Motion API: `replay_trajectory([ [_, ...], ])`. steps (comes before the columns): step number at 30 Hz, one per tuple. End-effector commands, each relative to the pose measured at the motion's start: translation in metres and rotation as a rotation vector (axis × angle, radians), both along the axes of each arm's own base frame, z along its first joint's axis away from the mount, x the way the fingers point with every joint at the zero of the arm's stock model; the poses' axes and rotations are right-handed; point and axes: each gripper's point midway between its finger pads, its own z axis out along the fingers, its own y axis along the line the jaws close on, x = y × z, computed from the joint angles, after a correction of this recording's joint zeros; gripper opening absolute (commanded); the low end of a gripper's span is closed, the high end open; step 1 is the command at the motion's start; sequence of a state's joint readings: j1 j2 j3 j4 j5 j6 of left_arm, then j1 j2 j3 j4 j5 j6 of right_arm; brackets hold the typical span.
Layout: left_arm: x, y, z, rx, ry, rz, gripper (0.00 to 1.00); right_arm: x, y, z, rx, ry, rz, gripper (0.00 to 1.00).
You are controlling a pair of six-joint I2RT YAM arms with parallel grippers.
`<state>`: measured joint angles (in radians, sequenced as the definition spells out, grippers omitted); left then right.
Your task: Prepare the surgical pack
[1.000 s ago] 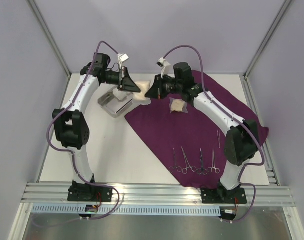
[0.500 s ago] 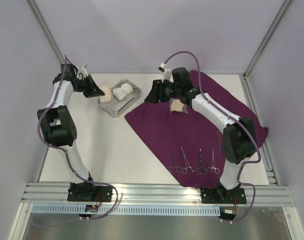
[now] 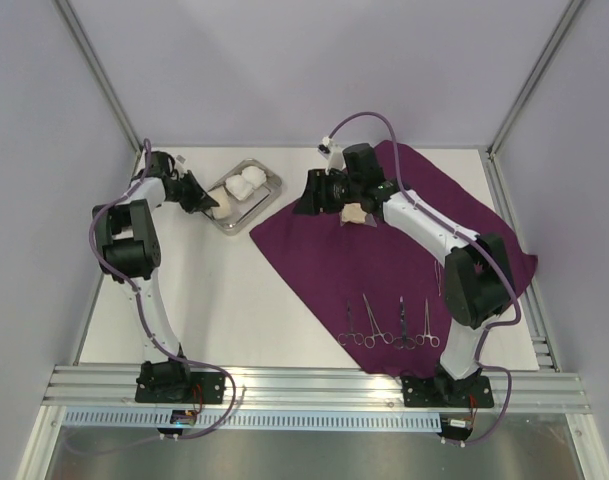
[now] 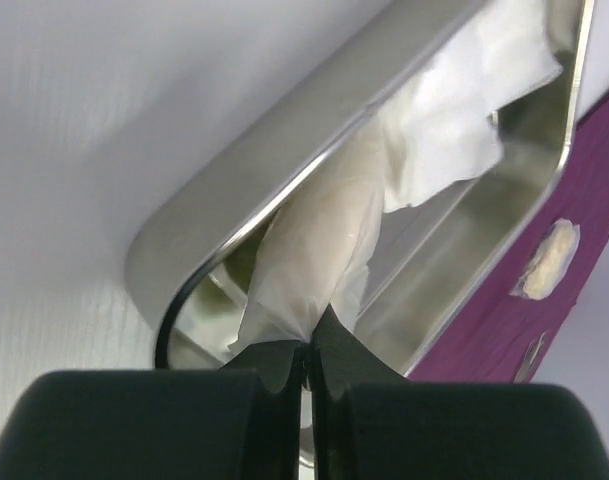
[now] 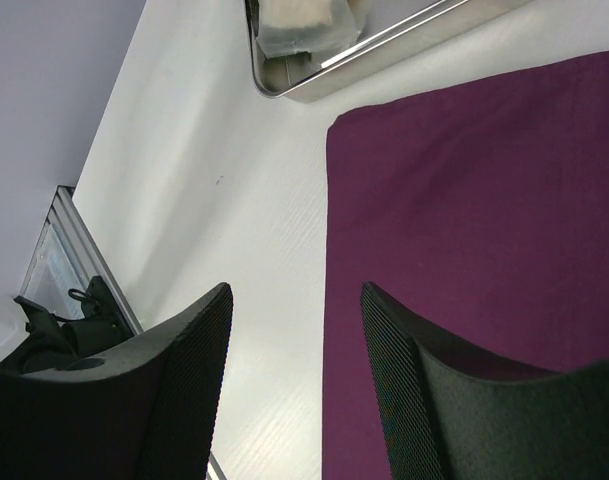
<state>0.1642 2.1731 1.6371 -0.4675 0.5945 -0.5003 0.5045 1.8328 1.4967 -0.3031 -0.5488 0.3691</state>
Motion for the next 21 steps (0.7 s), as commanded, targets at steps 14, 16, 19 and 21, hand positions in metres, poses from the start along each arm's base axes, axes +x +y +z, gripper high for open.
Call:
replay_trajectory([
  [14, 0.005, 0.005, 0.024, -0.056, -0.03, 0.201, 0.06, 0.006, -0.004, 0.018, -0.001, -0.051, -0.024, 0.57],
  [16, 0.007, 0.007, 0.031, -0.049, -0.037, 0.204, 0.06, 0.006, -0.004, 0.018, -0.003, -0.05, -0.025, 0.57],
  [19, 0.008, 0.011, 0.039, -0.027, -0.034, 0.219, 0.06, 0.007, -0.005, 0.017, -0.002, -0.049, -0.028, 0.57],
  [21, 0.005, 0.012, 0.033, -0.014, -0.016, 0.226, 0.07, 0.006, -0.005, 0.016, -0.004, -0.046, -0.028, 0.58],
])
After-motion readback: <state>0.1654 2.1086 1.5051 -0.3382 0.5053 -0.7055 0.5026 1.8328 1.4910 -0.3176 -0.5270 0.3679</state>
